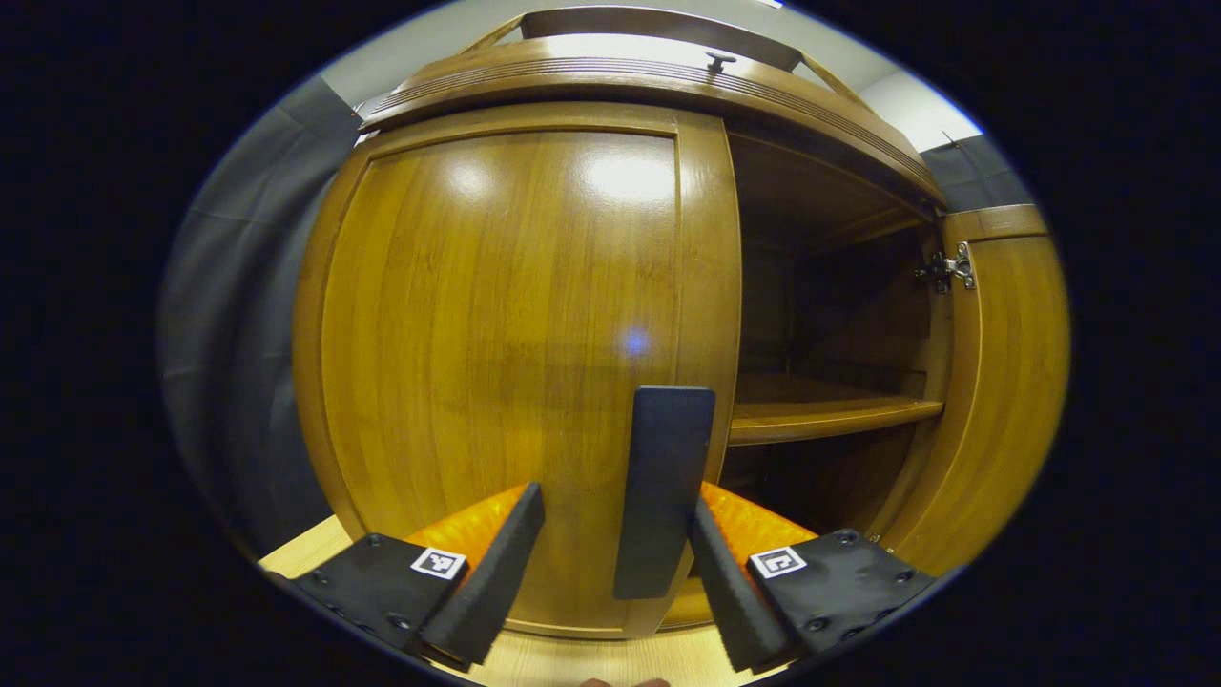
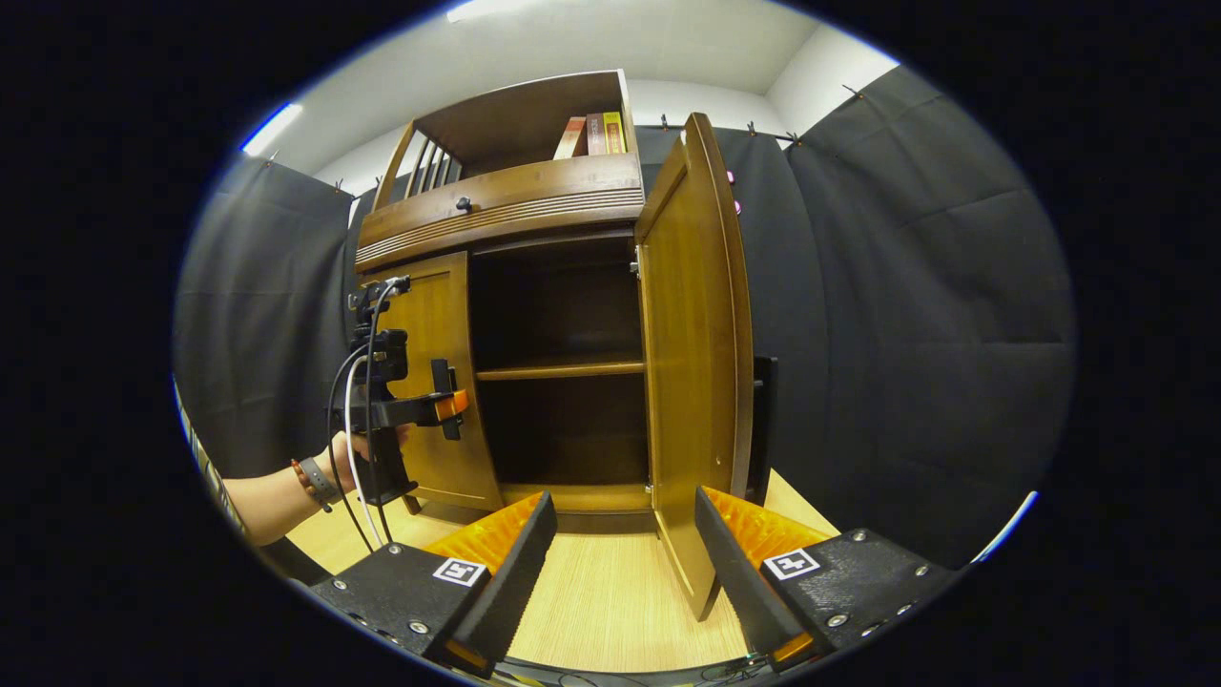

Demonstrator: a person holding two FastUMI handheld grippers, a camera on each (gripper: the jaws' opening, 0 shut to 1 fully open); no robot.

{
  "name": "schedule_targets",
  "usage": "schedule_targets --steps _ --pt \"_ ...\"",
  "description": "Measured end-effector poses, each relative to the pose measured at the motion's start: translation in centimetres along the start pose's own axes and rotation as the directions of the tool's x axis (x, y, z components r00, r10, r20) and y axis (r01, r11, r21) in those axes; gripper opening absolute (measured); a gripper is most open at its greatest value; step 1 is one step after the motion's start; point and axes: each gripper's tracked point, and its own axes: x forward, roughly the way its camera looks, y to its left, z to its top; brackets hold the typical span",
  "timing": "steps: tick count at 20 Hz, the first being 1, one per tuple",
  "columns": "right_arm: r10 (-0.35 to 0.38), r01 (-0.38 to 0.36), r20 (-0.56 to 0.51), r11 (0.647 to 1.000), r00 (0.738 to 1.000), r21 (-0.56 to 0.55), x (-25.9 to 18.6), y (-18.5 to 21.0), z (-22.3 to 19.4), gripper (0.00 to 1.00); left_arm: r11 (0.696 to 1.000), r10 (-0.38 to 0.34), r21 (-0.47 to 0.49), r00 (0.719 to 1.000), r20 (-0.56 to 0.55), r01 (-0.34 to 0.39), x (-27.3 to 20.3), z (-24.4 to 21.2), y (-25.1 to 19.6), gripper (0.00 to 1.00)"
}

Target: Open the right door of the double-door shoe cabinet with the right hand, and open the left door with the left hand.

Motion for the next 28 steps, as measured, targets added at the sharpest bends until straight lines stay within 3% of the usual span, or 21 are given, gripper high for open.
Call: schedule_targets --steps 1,2,3,6,7,8,13,21,28 --pt "-0.003 0.003 -0.002 1.0 1.0 0.001 -0.2 -0.2 -0.1 0.9 1.0 -0.018 0.004 1.0 0.006 0.018 0.3 0.2 -0.7 0.79" --pt "-0.005 0.005 -0.005 1.0 1.0 0.001 -0.1 -0.4 -0.1 1.0 0.999 -0.029 0.017 1.0 0.009 0.029 0.3 0.2 -1.2 0.72" --pt "-0.007 0.007 -0.009 1.0 1.0 0.001 0.0 -0.5 -0.1 0.9 0.999 -0.02 0.04 1.0 0.017 0.019 -0.1 0.3 -1.4 0.65" --pt "-0.013 0.012 -0.018 1.0 1.0 -0.006 -0.1 -0.7 -0.5 0.9 0.999 -0.016 0.049 1.0 0.015 0.016 0.1 0.2 -1.2 0.43" --pt "-0.013 0.012 -0.021 1.0 1.0 -0.009 -0.3 -0.7 -0.6 1.0 0.999 -0.015 0.04 1.0 -0.01 0.016 0.0 0.2 -1.1 0.36" --pt "-0.011 0.011 -0.024 1.0 1.0 -0.013 -0.3 -0.6 -0.7 0.9 0.999 -0.014 0.041 1.0 -0.021 0.015 -0.1 0.0 -1.1 0.36" --pt "0.0 -0.001 -0.036 1.0 0.999 -0.025 0.1 0.3 -1.3 0.9 0.999 0.033 0.037 0.998 -0.047 -0.031 -1.9 1.4 -0.5 0.33" --pt "0.098 -0.1 -0.053 0.995 0.994 -0.028 1.9 4.6 -1.8 0.9 0.998 0.061 0.035 0.996 -0.066 -0.058 -7.7 1.2 2.1 0.32" --pt "0.17 -0.171 -0.055 0.985 0.984 -0.022 4.2 9.4 -1.0 0.9 0.991 0.132 0.036 0.99 -0.054 -0.13 -12.6 1.7 6.5 0.31"
